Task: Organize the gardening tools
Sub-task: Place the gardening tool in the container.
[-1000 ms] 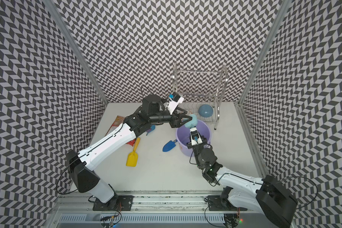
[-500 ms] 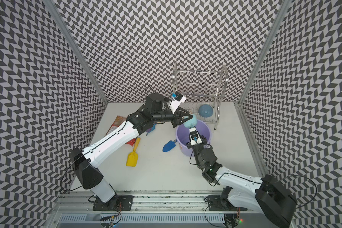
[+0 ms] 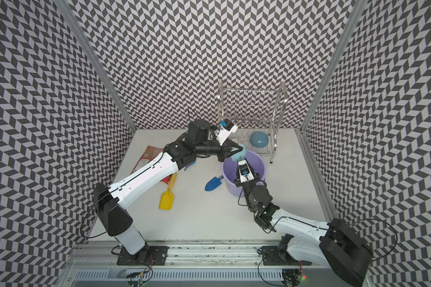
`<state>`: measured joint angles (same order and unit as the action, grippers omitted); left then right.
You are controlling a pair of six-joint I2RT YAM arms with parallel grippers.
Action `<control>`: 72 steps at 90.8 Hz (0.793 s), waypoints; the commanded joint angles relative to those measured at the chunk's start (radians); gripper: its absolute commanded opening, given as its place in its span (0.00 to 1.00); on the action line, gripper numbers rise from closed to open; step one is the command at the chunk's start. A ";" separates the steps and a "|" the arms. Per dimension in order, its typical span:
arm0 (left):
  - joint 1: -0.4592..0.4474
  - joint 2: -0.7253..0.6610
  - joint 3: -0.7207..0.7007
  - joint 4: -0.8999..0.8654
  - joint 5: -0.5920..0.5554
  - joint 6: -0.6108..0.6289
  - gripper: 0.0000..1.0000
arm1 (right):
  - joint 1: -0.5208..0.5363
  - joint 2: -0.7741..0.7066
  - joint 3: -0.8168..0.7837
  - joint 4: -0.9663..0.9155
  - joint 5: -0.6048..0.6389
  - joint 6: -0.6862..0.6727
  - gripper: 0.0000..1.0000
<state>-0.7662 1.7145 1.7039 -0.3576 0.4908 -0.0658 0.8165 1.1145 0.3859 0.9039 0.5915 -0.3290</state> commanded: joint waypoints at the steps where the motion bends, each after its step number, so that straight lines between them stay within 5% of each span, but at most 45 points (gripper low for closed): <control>1: -0.005 0.006 0.031 0.026 -0.073 -0.002 0.00 | -0.002 -0.073 0.003 -0.040 0.032 0.073 0.51; 26: -0.009 0.057 0.018 0.039 -0.180 -0.018 0.00 | -0.005 -0.293 0.015 -0.316 0.156 0.243 0.81; 34: -0.013 0.071 -0.008 0.065 -0.240 -0.016 0.00 | -0.019 -0.341 0.037 -0.387 0.194 0.298 0.99; 72: -0.022 0.204 -0.059 0.108 -0.328 -0.004 0.00 | -0.046 -0.335 0.214 -0.742 0.319 0.497 1.00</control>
<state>-0.7807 1.8977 1.6421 -0.2928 0.1837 -0.0757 0.7757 0.7605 0.5480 0.2722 0.8524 0.0860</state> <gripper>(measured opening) 0.007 0.997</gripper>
